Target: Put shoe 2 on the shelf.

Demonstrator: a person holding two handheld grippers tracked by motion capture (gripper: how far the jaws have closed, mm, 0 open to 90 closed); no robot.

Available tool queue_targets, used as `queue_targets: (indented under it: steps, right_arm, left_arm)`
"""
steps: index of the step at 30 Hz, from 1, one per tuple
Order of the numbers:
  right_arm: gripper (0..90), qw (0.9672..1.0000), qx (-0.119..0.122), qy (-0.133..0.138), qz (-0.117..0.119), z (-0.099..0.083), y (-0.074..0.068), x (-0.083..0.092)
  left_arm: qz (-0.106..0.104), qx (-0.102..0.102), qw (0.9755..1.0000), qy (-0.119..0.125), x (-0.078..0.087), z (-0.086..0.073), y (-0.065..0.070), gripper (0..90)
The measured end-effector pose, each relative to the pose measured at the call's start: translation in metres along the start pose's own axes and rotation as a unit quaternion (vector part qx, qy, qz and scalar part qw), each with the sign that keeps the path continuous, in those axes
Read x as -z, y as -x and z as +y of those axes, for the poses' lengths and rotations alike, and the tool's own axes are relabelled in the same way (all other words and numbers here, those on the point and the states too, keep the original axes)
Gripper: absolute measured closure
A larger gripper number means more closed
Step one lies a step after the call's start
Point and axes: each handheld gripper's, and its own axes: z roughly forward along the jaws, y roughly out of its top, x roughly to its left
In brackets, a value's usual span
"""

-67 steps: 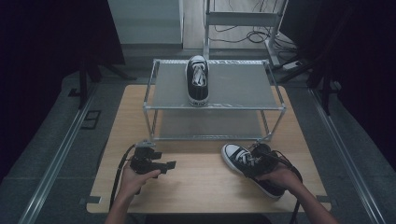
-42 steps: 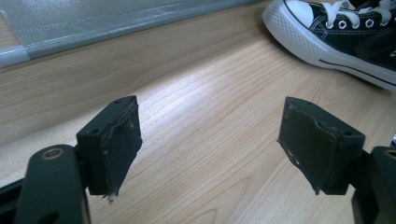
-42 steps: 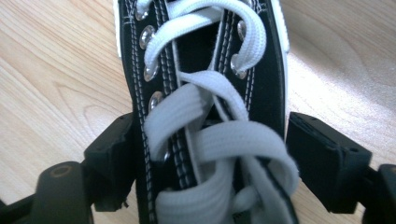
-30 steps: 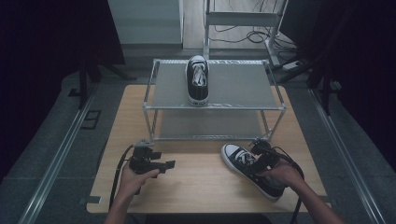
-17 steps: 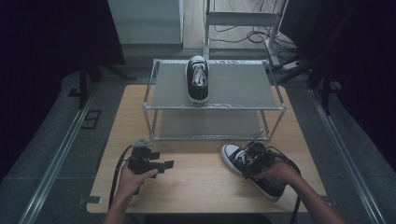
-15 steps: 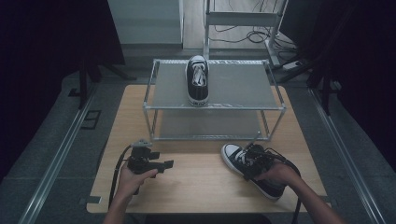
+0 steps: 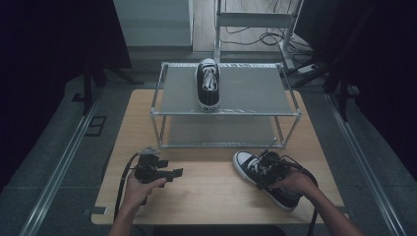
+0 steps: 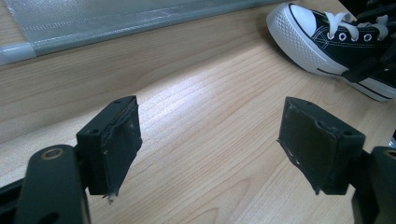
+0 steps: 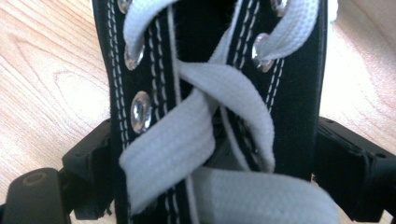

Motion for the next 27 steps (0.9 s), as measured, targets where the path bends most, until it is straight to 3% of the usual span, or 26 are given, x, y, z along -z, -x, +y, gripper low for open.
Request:
queue_targets:
  steps: [3, 13, 19, 27]
  right_arm:
    - [11.1, 0.9999, -0.001, 0.012, 0.002, 0.000, 0.000, 0.005]
    - [15.0, 0.9999, -0.003, 0.010, 0.004, 0.001, 0.001, 0.007]
    - [16.0, 0.9989, -0.033, 0.030, 0.016, -0.002, 0.007, 0.011]
    - [16.3, 0.9969, -0.039, 0.063, 0.026, -0.003, 0.006, 0.036]
  left_arm:
    - [-0.001, 0.002, 1.0000, -0.001, 0.000, 0.000, 0.000, 20.8]
    - [-0.001, 0.005, 1.0000, 0.003, 0.001, 0.000, -0.001, 20.8]
    - [0.000, 0.008, 1.0000, 0.005, 0.002, 0.000, -0.001, 20.9]
    - [-0.001, 0.009, 0.9999, 0.006, 0.002, 0.000, -0.002, 20.9]
